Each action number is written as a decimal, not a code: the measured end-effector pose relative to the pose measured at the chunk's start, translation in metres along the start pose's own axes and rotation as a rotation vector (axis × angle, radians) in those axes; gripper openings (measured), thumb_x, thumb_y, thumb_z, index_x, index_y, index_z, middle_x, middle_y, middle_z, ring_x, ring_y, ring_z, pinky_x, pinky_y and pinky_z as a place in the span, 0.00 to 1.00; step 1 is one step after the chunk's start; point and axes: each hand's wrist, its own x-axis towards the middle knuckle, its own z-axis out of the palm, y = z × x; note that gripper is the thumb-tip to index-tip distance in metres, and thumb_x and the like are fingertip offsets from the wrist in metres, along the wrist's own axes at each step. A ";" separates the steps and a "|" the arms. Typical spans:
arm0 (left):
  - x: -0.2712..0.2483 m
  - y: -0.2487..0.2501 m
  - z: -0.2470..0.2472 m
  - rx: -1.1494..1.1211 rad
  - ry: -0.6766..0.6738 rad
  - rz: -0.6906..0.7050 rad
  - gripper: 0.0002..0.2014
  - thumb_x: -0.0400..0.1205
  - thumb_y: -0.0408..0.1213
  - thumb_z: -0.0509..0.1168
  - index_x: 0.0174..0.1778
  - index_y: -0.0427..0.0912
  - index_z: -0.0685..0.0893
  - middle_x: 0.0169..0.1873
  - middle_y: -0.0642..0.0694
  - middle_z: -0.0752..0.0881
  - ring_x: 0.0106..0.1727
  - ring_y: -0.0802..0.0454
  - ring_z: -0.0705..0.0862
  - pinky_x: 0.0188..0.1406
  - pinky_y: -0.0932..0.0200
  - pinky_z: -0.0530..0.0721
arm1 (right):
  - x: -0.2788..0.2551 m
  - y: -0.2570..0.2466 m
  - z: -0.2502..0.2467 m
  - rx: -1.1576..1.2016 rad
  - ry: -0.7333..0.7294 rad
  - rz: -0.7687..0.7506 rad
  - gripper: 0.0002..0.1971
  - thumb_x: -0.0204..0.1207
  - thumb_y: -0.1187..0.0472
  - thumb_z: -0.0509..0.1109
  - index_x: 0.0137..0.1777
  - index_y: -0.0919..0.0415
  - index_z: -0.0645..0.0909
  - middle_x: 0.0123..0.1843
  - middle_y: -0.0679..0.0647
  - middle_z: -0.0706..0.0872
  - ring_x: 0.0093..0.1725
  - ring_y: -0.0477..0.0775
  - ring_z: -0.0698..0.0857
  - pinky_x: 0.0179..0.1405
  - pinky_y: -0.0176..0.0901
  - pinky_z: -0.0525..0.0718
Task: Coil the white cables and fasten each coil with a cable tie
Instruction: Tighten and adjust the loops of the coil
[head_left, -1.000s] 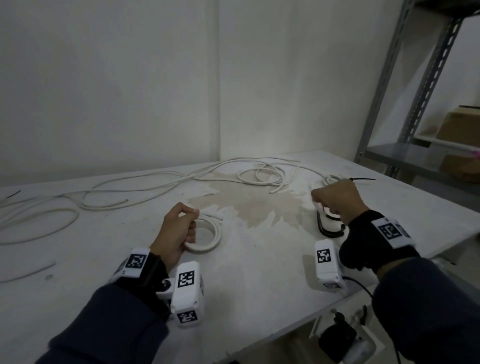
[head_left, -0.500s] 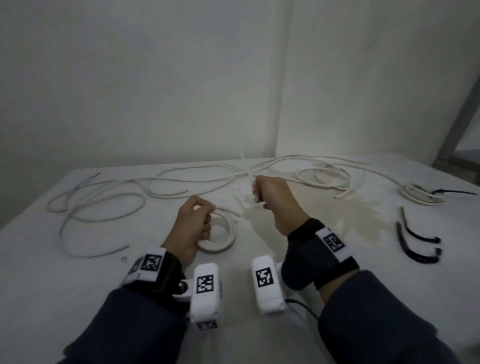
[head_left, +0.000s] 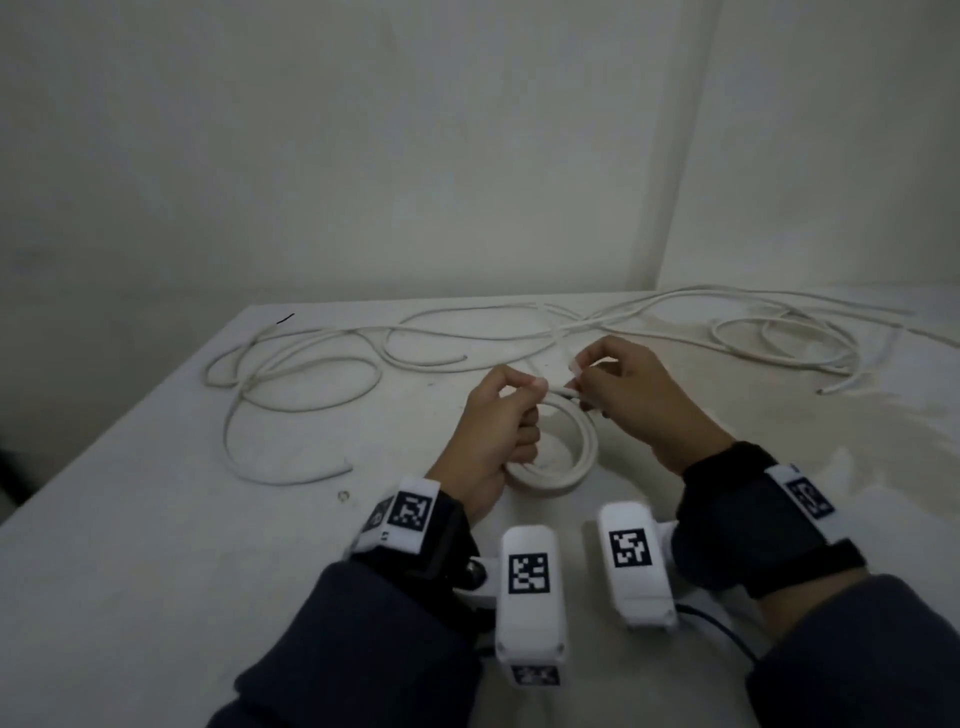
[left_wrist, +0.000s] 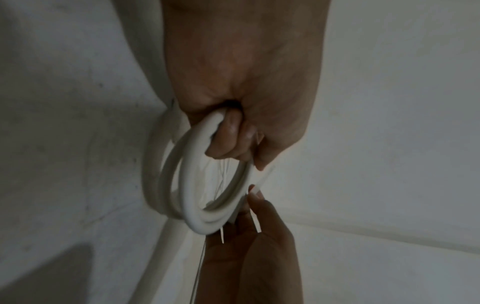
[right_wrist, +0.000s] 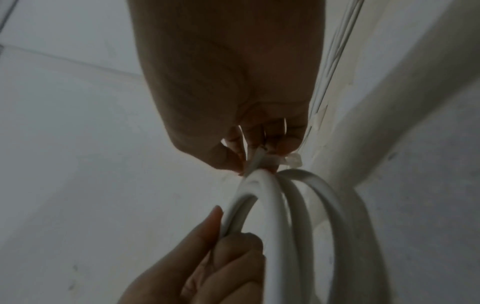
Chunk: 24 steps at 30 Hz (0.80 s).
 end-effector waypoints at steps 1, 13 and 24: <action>0.000 -0.001 0.000 0.006 0.007 0.009 0.12 0.86 0.32 0.59 0.36 0.44 0.69 0.15 0.55 0.63 0.14 0.61 0.57 0.10 0.71 0.57 | -0.001 0.000 -0.001 0.000 -0.016 -0.004 0.06 0.78 0.71 0.64 0.41 0.62 0.77 0.35 0.59 0.85 0.22 0.37 0.80 0.22 0.24 0.73; -0.005 -0.003 0.007 0.017 0.063 0.114 0.05 0.86 0.35 0.61 0.44 0.43 0.73 0.15 0.58 0.69 0.16 0.63 0.63 0.13 0.70 0.62 | -0.009 0.001 -0.006 -0.204 -0.058 -0.167 0.16 0.58 0.62 0.86 0.44 0.62 0.87 0.34 0.52 0.87 0.34 0.51 0.82 0.38 0.43 0.79; -0.004 0.001 0.003 0.032 -0.092 0.036 0.03 0.85 0.30 0.62 0.46 0.38 0.74 0.27 0.41 0.78 0.23 0.54 0.75 0.25 0.63 0.80 | -0.012 0.003 -0.015 -0.216 -0.009 -0.131 0.13 0.56 0.65 0.87 0.38 0.60 0.86 0.32 0.53 0.86 0.33 0.49 0.80 0.37 0.41 0.78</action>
